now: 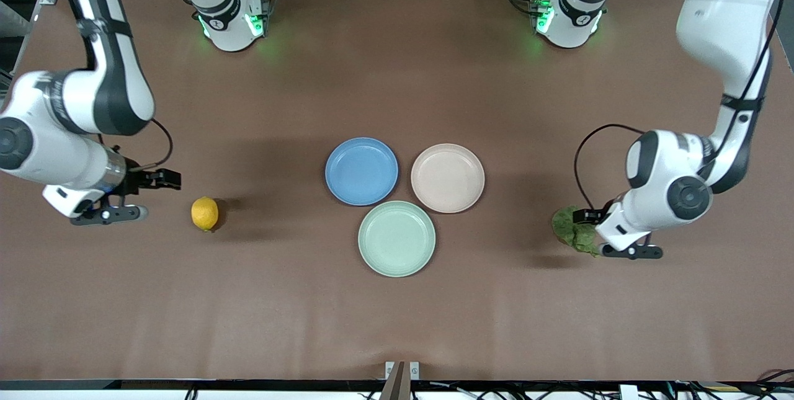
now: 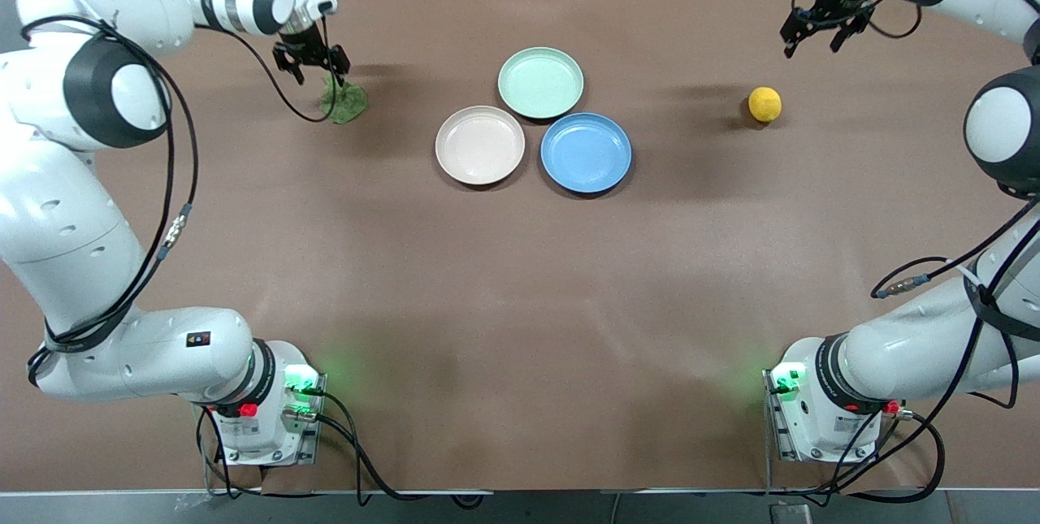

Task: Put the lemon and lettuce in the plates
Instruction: 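Close the right gripper on the lemon while the left gripper grasps the lettuce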

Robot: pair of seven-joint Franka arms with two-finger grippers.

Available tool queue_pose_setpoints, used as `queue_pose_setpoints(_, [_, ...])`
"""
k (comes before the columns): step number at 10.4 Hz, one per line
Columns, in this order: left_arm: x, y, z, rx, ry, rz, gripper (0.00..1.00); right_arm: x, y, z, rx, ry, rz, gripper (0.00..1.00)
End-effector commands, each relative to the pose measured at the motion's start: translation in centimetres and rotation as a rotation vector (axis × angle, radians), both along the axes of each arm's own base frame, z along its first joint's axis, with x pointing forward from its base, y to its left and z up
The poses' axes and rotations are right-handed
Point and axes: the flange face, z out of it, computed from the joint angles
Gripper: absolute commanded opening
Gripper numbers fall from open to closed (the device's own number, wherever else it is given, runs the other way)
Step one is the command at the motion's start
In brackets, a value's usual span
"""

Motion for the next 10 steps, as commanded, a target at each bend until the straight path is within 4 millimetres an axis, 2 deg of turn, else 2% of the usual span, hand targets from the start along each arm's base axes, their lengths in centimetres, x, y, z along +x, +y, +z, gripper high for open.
queue_pose_setpoints(1, [0.4,-2.0,-1.4,0.025,-0.009,0.056,1.0,0.0,0.4,-3.6,0.028,-0.004,-0.027,1.0])
queue_pose_setpoints(4, [0.5,-2.2,-3.2,0.032,0.003,0.05,1.0,-0.4,1.0,-8.4,0.021,-0.054,-0.025,1.0])
queue_pose_setpoints(5, [0.5,-2.3,-3.4,0.03,-0.001,0.049,0.97,-0.9,1.0,-9.9,0.028,-0.073,-0.038,1.0])
queue_pose_setpoints(6, [0.5,-2.3,-3.8,0.028,0.0,0.05,0.88,-1.3,1.2,-11.3,0.029,-0.083,-0.041,1.0])
queue_pose_setpoints(7, [0.6,-2.3,-3.8,0.03,-0.001,0.045,0.66,-1.5,1.3,-12.3,0.026,-0.095,-0.038,1.0])
queue_pose_setpoints(9, [0.6,-2.2,-3.8,0.043,-0.005,0.031,0.37,-1.7,1.7,-14.0,0.02,-0.104,-0.031,1.0])
queue_pose_setpoints(10, [0.7,-2.3,-3.7,0.043,-0.009,0.023,0.18,-2.0,1.6,-15.0,0.016,-0.111,-0.029,1.0])
